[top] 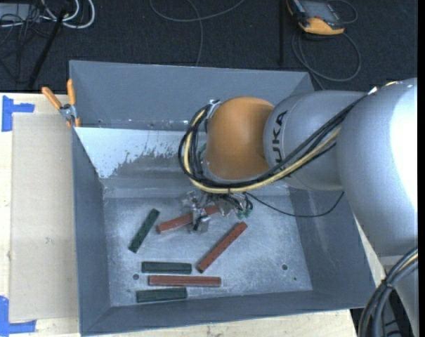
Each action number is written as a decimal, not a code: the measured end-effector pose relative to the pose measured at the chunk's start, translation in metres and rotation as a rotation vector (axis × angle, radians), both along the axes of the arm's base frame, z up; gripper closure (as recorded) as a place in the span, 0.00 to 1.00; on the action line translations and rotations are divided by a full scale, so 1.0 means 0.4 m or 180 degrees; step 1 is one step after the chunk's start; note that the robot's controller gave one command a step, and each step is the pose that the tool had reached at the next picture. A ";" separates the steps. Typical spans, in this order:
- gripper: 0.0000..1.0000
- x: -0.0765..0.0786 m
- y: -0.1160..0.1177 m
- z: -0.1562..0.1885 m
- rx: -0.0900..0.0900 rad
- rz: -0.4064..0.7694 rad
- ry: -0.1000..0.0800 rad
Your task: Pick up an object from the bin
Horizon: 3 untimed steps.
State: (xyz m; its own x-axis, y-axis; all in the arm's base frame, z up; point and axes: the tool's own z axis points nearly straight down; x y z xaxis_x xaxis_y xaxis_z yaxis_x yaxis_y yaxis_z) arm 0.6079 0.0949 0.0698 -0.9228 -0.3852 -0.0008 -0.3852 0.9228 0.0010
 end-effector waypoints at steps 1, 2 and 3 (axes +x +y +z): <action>1.00 0.007 0.013 0.044 0.0000 0.0188 -0.0008; 1.00 0.020 0.034 0.152 0.0002 0.0263 -0.0018; 1.00 -0.011 0.024 0.094 0.0000 0.2363 0.0005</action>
Offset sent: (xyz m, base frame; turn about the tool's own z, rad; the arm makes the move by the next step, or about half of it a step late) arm 0.0022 0.0047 0.0173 -0.0620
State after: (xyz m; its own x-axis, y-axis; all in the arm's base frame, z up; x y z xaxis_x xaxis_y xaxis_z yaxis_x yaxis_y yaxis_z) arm 0.6035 0.1044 0.1073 -0.4197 -0.9077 0.0004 -0.9077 0.4197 0.0018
